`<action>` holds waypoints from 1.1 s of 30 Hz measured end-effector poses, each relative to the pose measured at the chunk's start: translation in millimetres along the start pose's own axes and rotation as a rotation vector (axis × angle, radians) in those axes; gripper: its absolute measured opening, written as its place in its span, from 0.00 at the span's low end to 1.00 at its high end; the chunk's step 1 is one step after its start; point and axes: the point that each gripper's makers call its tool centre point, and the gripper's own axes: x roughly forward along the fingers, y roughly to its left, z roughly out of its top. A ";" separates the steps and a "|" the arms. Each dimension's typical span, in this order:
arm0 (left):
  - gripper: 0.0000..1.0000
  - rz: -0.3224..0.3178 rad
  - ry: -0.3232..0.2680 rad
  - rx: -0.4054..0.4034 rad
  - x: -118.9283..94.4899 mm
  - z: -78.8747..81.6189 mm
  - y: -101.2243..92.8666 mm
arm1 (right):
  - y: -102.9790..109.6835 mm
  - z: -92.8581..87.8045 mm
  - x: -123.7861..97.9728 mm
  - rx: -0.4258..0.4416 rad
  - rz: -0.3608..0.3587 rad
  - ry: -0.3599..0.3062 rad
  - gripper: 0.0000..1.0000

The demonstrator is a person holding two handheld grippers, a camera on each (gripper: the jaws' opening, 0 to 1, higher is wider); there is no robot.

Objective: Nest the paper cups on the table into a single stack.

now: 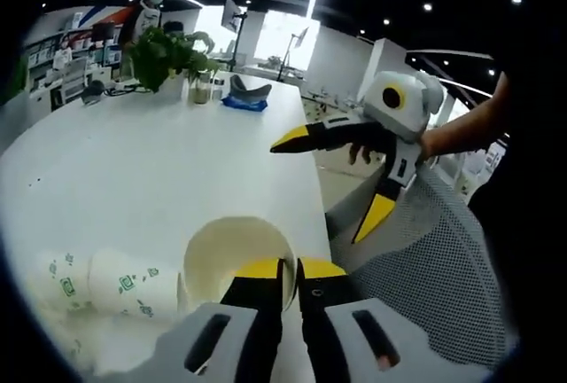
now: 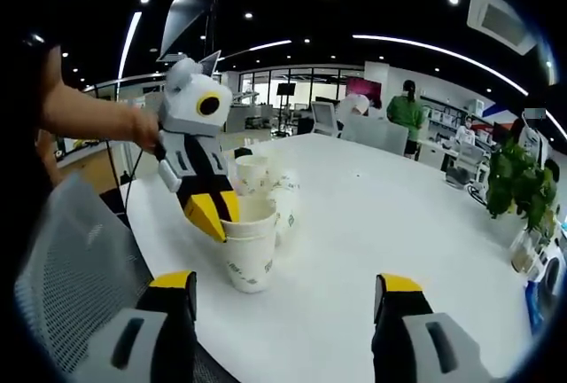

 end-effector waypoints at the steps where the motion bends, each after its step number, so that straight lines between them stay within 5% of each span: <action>1: 0.03 -0.004 0.002 -0.010 1.2 -1.1 -0.1 | -0.1 -0.3 0.0 0.000 0.000 0.001 0.83; 11: 0.05 -0.026 0.006 -0.040 5.6 2.6 -13.9 | 1.1 0.2 0.1 -0.002 0.002 0.002 0.83; 33: 0.09 -0.011 -0.015 -0.055 6.7 4.1 -13.2 | -0.4 0.5 0.0 -0.001 -0.005 0.000 0.83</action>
